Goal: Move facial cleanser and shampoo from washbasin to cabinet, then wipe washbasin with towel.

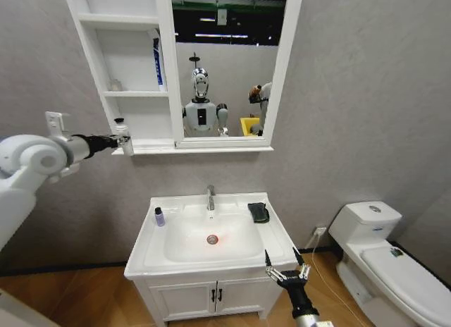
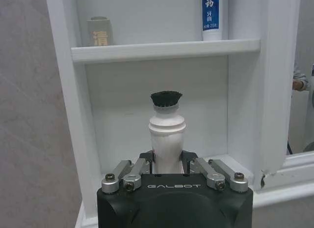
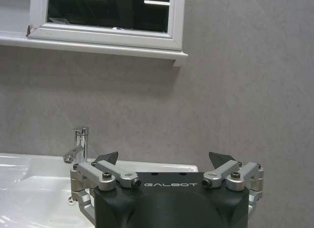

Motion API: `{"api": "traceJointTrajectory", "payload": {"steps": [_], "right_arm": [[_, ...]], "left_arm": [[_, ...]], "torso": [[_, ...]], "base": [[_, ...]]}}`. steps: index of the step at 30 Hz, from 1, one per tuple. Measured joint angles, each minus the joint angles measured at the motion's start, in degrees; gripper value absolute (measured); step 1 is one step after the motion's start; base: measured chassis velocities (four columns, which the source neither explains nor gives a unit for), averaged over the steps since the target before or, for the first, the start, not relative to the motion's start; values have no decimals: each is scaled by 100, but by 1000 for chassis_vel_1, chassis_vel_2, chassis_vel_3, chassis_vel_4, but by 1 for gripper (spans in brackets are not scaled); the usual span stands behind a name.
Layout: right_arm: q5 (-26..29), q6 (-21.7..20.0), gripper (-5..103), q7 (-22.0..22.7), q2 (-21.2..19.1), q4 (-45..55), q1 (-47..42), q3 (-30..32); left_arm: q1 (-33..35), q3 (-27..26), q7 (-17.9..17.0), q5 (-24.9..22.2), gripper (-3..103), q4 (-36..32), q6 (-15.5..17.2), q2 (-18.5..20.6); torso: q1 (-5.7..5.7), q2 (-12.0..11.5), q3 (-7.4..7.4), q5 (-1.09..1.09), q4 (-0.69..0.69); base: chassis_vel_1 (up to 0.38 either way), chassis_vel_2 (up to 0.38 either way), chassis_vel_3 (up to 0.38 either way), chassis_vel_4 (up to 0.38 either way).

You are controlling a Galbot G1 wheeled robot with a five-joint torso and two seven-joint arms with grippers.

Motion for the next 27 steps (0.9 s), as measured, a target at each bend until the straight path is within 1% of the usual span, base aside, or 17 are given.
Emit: {"api": "traceJointTrajectory", "payload": {"steps": [1,2,4,5,7,8,9,11,12,16,17,20,24,25,26,27], "right_arm": [[0,0,100,0,0,0,0,0],[0,12,100,1,5,-9,-28,11],[3,43,100,1,8,-26,-65,31],[3,43,100,1,8,-26,-65,31],[12,76,100,2,9,-59,-82,60],[18,85,100,2,9,-67,-88,70],[18,85,100,2,9,-67,-88,70],[39,94,100,3,9,-77,-99,91],[39,94,100,3,9,-77,-99,91],[84,107,100,5,-2,-98,-96,134],[84,107,100,5,-2,-98,-96,134],[114,113,100,6,-9,-109,-94,156],[122,116,100,7,-9,-121,-84,162],[122,118,100,7,-8,-121,-81,162],[122,119,100,7,-5,-121,-82,162],[122,119,100,7,-5,-121,-82,162]], "left_arm": [[0,0,0,0,30,0,0,0],[-243,146,-8,152,30,279,-3,-218],[-504,286,-9,332,30,618,-12,-462],[-504,286,-9,332,30,618,-12,-462],[-699,434,63,578,30,989,-23,-662],[-774,486,82,636,30,1153,-23,-747],[-774,486,82,636,30,1153,-23,-747],[-924,580,148,821,30,1514,-29,-947],[-924,580,148,821,30,1514,-29,-947],[-1094,706,234,1096,29,1984,-37,-1264],[-1094,706,234,1096,29,1984,-37,-1264],[-1173,761,247,1206,29,2194,-40,-1445],[-1193,798,223,1241,29,2244,-43,-1488],[-1193,814,211,1247,26,2264,-44,-1497],[-1194,816,202,1251,29,2289,-48,-1504],[-1194,816,202,1251,29,2289,-48,-1504]], "torso": [[0,0,0,0,0],[0,0,0,1,-1],[0,0,-1,0,-1],[0,0,-1,0,-1],[0,0,-1,1,2],[0,0,-1,0,2],[0,0,-1,0,2],[0,0,-1,1,2],[0,0,-1,1,2],[0,0,-1,0,1],[0,0,-1,0,1],[0,0,-1,1,0],[-1,0,-1,1,0],[-1,0,-1,0,1],[-1,0,-1,0,1],[-1,0,-1,0,1]], "base": [[0,0,0,0],[0,0,0,0],[0,0,0,0],[0,0,0,0],[0,0,0,0],[0,0,0,0],[0,0,0,0],[0,0,0,0],[0,0,0,0],[0,0,0,0],[0,0,0,0],[0,0,0,0],[0,0,0,0],[0,0,0,0],[0,0,0,0],[0,0,0,0]]}}
